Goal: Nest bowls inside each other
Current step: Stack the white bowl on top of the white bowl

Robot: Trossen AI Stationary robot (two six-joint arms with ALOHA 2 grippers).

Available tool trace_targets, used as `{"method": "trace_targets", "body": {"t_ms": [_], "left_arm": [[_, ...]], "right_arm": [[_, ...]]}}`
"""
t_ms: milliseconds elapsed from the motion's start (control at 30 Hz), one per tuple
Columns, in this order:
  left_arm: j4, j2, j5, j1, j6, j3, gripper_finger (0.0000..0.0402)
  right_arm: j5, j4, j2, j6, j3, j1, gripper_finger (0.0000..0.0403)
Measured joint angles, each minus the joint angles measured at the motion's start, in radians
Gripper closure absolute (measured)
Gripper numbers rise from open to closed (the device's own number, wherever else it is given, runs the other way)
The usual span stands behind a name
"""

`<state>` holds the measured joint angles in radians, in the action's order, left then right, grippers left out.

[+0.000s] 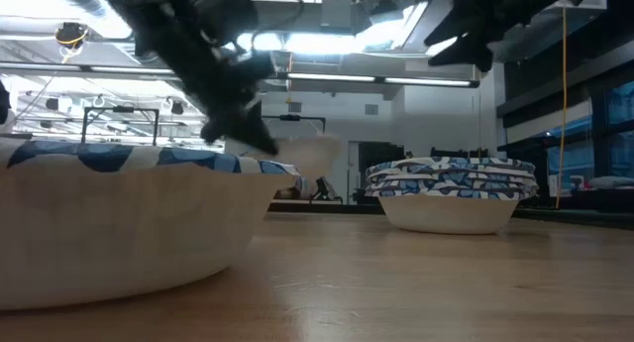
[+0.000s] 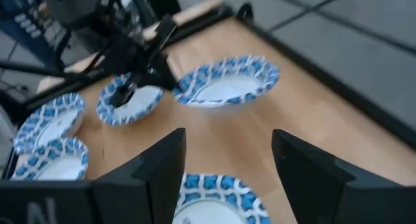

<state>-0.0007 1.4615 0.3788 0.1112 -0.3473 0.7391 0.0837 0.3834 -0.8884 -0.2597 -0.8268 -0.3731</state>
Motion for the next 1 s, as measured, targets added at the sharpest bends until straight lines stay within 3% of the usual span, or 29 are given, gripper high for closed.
{"method": "trace_targets", "body": {"t_ms": [200, 400, 667, 1000], "left_arm": [[-0.09, -0.006, -0.096, -0.009, -0.007, 0.125, 0.04], [-0.13, 0.002, -0.127, -0.05, -0.079, 0.22, 0.0401], [-0.116, 0.036, -0.214, -0.104, -0.109, 0.327, 0.0401], [-0.089, 0.223, -0.242, -0.178, -0.139, 0.454, 0.0401]], "right_arm": [[-0.047, 0.021, 0.14, 0.024, 0.0, -0.009, 0.0175], [-0.115, 0.056, 0.239, 0.016, 0.0, -0.008, 0.0175], [-0.22, 0.092, 0.256, 0.03, 0.0, -0.008, 0.0175], [-0.224, 0.094, 0.25, -0.024, 0.0, -0.008, 0.0175]]}}
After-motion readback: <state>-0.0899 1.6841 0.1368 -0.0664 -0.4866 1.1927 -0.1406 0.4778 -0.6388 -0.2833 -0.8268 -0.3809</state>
